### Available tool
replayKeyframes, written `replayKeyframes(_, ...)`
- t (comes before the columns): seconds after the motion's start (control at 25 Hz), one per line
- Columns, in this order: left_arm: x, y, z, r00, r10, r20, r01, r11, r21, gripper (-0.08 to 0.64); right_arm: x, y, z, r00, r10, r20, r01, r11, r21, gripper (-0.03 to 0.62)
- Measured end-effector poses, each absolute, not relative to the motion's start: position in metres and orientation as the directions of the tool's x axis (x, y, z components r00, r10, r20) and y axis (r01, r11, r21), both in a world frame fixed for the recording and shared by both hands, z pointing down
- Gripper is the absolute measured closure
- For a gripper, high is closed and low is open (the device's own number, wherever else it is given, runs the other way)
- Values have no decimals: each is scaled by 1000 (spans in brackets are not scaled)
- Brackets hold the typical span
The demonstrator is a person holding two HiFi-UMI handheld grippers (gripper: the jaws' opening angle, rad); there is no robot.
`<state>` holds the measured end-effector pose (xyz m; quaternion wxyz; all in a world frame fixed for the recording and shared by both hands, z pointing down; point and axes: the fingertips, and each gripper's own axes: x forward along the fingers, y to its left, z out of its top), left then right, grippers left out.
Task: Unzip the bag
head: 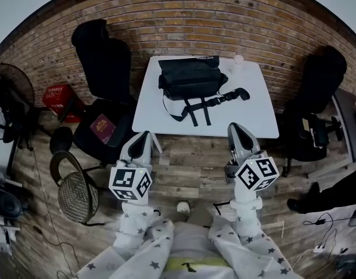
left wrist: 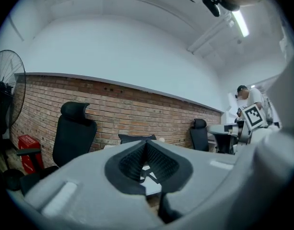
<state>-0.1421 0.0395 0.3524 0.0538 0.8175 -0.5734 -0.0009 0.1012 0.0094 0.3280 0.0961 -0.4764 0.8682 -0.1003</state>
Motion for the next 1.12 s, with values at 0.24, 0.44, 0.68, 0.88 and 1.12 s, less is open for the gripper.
replayKeyframes(0.24, -150, 22, 369, 327, -941, 94, -942, -316, 113, 561, 94, -12, 342, -542, -839, -44, -800, 532, -277, 592)
replayKeyframes(0.44, -159, 0, 377, 309, -946, 97, -946, -294, 138, 561, 85, -36, 349, -557, -829, -52, -793, 549, -264, 591)
replayKeyframes(0.68, -163, -44, 385, 296, -948, 119, -948, -276, 160, 561, 76, -90, 359, -585, -810, -36, -774, 571, -272, 589)
replayKeyframes(0.88, -163, -88, 391, 288, -947, 141, -949, -263, 171, 561, 67, -138, 369, -617, -787, -13, -752, 594, -286, 574)
replayKeyframes(1.12, -162, -133, 401, 282, -944, 173, -951, -251, 180, 558, 52, -189, 381, -656, -754, 18, -723, 621, -304, 548)
